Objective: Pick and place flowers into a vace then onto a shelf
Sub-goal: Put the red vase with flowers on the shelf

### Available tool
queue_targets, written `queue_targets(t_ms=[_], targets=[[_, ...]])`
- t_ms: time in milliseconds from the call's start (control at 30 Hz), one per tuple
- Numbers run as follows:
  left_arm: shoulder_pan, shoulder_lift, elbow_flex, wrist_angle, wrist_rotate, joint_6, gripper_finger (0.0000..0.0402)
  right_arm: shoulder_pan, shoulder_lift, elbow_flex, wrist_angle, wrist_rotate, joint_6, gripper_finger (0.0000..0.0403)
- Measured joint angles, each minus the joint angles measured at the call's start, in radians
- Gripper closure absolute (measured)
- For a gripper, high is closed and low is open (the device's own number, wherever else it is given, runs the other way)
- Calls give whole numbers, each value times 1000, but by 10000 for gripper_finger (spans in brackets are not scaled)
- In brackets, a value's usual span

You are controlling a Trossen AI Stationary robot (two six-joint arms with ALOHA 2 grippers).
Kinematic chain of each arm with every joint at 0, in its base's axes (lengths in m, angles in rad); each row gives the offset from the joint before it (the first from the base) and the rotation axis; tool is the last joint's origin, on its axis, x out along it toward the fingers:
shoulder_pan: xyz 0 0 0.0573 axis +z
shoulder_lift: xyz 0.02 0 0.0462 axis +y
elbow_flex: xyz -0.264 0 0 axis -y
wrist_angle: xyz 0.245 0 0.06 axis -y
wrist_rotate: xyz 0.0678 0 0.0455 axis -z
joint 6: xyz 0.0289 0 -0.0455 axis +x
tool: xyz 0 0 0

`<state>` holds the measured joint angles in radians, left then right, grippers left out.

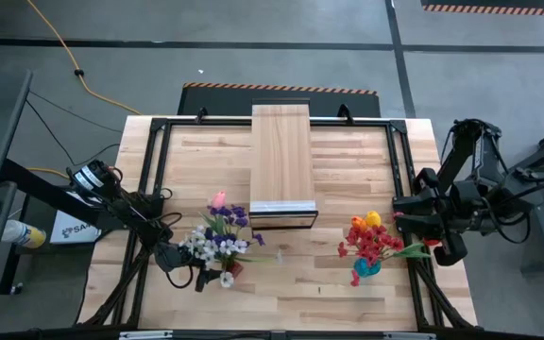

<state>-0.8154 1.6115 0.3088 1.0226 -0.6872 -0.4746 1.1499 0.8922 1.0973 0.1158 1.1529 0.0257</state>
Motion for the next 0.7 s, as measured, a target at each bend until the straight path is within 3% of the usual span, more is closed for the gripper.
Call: queue_targets(t_ms=[433,700], targets=[[12,123,85,48,-8,39,184,0,51,1,-6,0,31,289],[11,123,85,62,6,52,224,0,58,1,-6,-4,53,289]])
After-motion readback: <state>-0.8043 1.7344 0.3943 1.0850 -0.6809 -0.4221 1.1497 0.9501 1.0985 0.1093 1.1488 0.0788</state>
